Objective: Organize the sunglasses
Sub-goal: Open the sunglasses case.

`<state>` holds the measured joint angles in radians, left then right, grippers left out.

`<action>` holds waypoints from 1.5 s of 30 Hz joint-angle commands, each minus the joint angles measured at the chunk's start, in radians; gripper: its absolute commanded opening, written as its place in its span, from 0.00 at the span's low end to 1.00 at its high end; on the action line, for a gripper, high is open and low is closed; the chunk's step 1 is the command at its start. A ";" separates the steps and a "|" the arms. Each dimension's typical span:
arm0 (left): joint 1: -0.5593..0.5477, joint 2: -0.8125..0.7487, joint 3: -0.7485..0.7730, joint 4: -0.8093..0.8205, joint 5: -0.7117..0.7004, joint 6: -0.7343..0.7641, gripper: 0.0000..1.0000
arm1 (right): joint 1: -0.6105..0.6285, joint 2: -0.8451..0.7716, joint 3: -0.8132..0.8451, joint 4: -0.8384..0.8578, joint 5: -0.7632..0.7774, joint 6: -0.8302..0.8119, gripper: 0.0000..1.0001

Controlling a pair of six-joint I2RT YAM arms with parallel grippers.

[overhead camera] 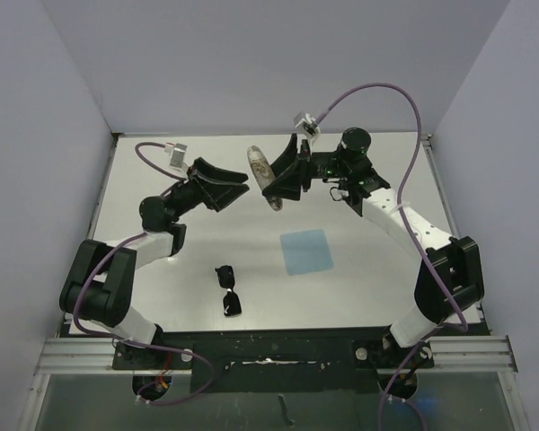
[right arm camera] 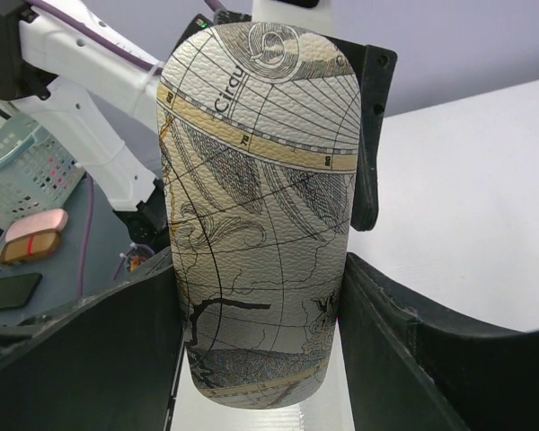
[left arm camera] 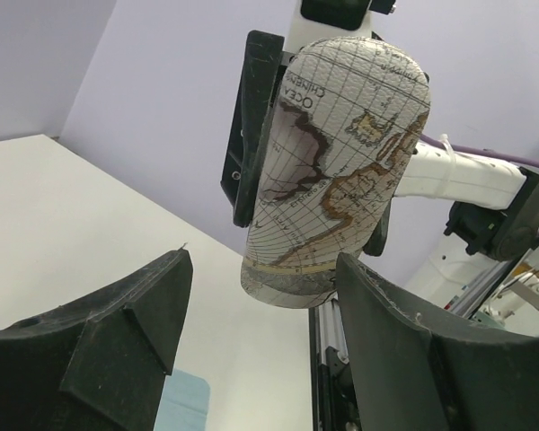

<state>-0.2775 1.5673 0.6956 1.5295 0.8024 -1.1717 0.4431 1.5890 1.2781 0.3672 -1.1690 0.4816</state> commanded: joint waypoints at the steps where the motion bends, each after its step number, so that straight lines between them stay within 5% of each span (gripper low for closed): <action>1: 0.006 0.000 0.067 0.213 0.014 0.013 0.64 | -0.002 0.023 0.036 0.227 -0.083 0.119 0.00; 12: 0.005 -0.024 0.096 0.146 0.019 0.044 0.64 | -0.001 0.083 0.029 0.337 -0.087 0.191 0.00; 23: -0.027 -0.070 0.084 -0.016 0.000 0.169 0.65 | 0.010 0.078 0.075 0.072 -0.020 0.008 0.00; 45: 0.010 -0.053 0.042 -0.027 -0.012 0.177 0.67 | 0.023 0.047 0.081 -0.017 0.010 -0.063 0.00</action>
<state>-0.2913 1.5246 0.7433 1.4403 0.7868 -0.9661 0.4480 1.6958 1.3212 0.3424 -1.1702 0.4469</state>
